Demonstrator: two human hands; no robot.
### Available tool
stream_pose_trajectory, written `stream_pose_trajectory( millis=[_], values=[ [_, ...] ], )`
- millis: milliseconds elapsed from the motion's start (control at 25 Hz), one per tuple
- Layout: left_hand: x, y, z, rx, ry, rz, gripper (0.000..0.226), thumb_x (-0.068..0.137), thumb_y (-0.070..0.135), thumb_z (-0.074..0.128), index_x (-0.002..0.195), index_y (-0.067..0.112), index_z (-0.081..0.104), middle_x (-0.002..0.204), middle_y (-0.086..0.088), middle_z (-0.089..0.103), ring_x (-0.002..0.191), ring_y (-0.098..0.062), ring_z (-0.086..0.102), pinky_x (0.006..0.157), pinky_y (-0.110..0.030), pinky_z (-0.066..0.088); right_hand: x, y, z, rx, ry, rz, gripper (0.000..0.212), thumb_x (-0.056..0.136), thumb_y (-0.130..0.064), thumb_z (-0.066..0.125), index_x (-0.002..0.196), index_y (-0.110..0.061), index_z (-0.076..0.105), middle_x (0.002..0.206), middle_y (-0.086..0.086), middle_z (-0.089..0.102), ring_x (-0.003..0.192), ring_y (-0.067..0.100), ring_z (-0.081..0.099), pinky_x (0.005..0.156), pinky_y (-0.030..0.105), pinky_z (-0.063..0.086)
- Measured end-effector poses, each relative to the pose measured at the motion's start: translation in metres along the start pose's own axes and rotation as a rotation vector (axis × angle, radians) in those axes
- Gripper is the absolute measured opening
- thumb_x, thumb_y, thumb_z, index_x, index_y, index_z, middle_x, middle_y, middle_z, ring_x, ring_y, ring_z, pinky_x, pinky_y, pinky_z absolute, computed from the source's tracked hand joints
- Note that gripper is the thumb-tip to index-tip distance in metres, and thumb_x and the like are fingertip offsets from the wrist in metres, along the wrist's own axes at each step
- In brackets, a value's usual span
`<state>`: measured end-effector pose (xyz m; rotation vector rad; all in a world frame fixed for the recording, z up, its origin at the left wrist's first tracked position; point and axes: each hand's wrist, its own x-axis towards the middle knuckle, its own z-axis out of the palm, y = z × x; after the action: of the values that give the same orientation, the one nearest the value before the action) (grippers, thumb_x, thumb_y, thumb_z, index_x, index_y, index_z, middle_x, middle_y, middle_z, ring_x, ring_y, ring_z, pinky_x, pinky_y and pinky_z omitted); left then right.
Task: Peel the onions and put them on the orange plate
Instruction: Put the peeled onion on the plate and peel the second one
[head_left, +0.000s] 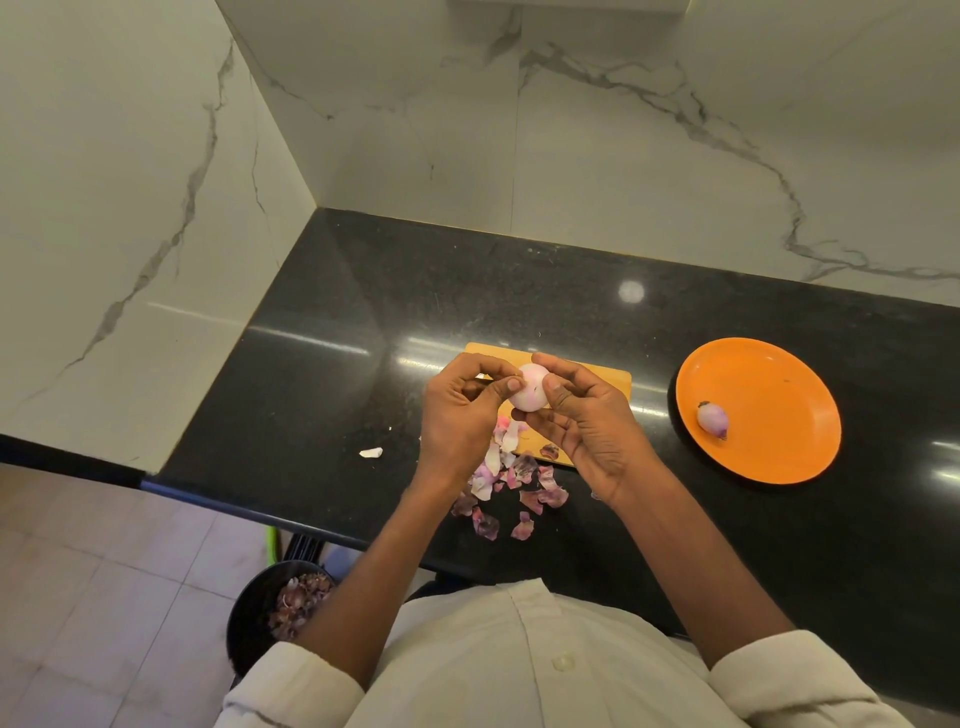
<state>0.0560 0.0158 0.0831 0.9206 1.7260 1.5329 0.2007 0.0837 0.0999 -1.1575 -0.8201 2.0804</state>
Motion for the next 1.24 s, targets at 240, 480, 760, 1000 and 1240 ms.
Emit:
stream_pose_trajectory(
  millis=[240,480,760,1000,1240],
  values=[
    [-0.006,0.006,0.015,-0.169,0.12,-0.279,0.018,0.108,0.009,0.058,0.098,0.002,0.072,0.097,-0.01,0.076,0.093,-0.022,0.076,0.079,-0.034,0.066,0.0,0.007,0.007,-0.008,-0.01,-0.027,0.027,0.102,-0.006,0.061,0.127,-0.011,0.072,0.11,0.002,0.08,0.111,0.03,0.075,0.09,0.04,0.065],
    [-0.007,0.018,0.011,-0.343,0.164,-0.389,0.011,0.106,0.008,0.062,0.101,0.006,0.071,0.102,-0.013,0.076,0.098,-0.023,0.079,0.088,-0.039,0.066,0.001,0.006,0.005,0.01,0.011,-0.089,0.031,0.103,-0.004,0.058,0.132,-0.011,0.068,0.121,0.005,0.076,0.116,0.031,0.073,0.089,0.038,0.065],
    [-0.011,0.018,0.007,-0.272,0.087,-0.214,0.013,0.107,0.011,0.062,0.107,0.012,0.075,0.105,-0.007,0.079,0.101,-0.022,0.078,0.086,-0.035,0.065,0.001,0.003,0.008,0.061,0.0,-0.072,0.031,0.103,-0.004,0.059,0.13,-0.013,0.07,0.126,0.009,0.075,0.118,0.032,0.073,0.089,0.038,0.065],
    [-0.007,0.01,0.003,-0.278,0.118,-0.291,0.026,0.108,-0.004,0.049,0.107,0.008,0.073,0.108,-0.01,0.078,0.106,-0.028,0.078,0.093,-0.043,0.065,0.0,0.002,0.009,0.07,0.002,-0.062,0.03,0.104,-0.005,0.058,0.129,-0.015,0.071,0.127,0.009,0.074,0.118,0.031,0.073,0.086,0.036,0.065],
    [-0.009,0.014,0.001,-0.261,0.014,-0.244,0.022,0.108,0.021,0.062,0.124,0.009,0.071,0.116,-0.011,0.078,0.109,-0.026,0.077,0.092,-0.038,0.065,-0.002,0.002,0.009,0.002,-0.001,-0.1,0.03,0.103,-0.006,0.06,0.131,-0.013,0.07,0.128,0.01,0.074,0.114,0.029,0.074,0.09,0.037,0.064]
  ],
)
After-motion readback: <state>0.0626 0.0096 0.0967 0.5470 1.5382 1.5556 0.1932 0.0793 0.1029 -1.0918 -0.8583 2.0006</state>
